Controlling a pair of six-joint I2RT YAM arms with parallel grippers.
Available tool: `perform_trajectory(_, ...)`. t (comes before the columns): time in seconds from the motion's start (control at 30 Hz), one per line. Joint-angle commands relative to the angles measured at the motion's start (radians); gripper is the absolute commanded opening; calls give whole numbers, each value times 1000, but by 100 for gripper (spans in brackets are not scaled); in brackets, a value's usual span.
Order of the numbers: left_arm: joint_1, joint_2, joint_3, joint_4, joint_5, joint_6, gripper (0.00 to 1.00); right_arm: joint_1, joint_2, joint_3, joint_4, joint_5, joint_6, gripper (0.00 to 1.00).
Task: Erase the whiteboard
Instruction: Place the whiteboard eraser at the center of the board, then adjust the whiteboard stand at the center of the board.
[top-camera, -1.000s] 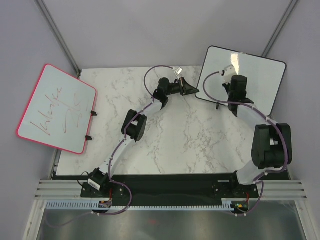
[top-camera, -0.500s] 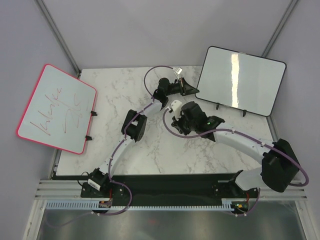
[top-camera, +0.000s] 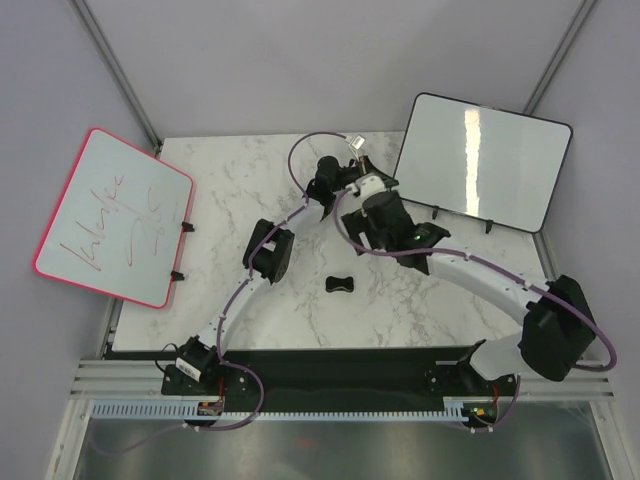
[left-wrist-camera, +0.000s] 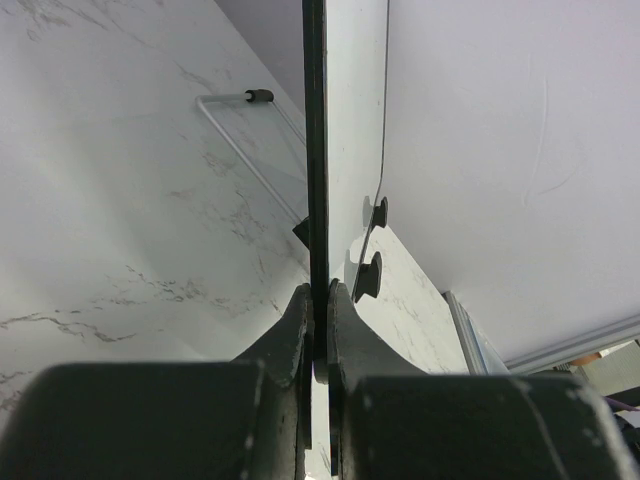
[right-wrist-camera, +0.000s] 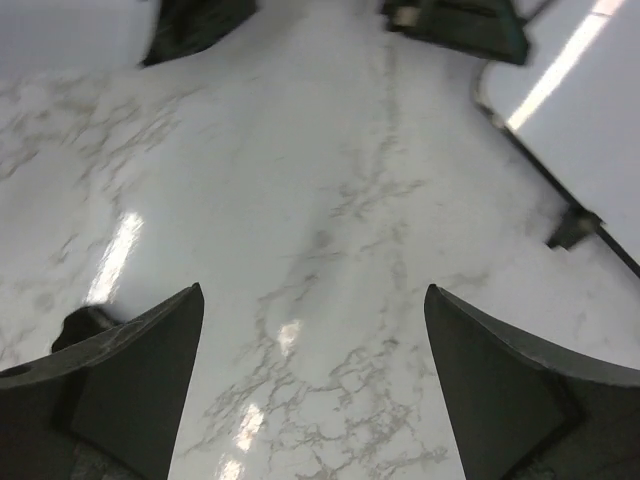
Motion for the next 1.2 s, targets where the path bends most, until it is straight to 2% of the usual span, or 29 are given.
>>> perform_trajectory(0.0,-42,-18,12,56,13,9,2,-174,-120,10,-7,198,259,98)
perform_trajectory(0.03,-42,-18,11,56,13,9,2,-274,-131,5,-27,185,287,97)
perform_trajectory(0.17,-42,-20,9,57,12,9,2,-465,-202,-65,-81,188,383,84)
perform_trajectory(0.3,-42,-18,12,56,13,9,2,-658,-205,-93,-113,199,469,78)
perform_trajectory(0.33,-42,-18,11,56,13,9,2,-730,-197,-95,-112,166,462,77)
perform_trajectory(0.43,-42,-18,14,58,12,8,2,-833,-125,-81,-76,106,378,74)
perform_trajectory(0.53,-42,-15,14,62,13,4,2,-884,-41,-56,-63,49,316,64)
perform_trajectory(0.67,-42,-12,17,67,13,0,2,-921,31,-75,0,-12,272,62)
perform_trajectory(0.8,-41,-11,18,68,12,-3,2,-941,103,-63,39,-37,212,49)
perform_trajectory(1.03,-41,-9,20,68,9,-6,2,-953,183,-66,144,-52,94,50)
perform_trajectory(1.17,-41,-6,24,68,9,-8,2,-956,209,-79,217,-71,55,47)
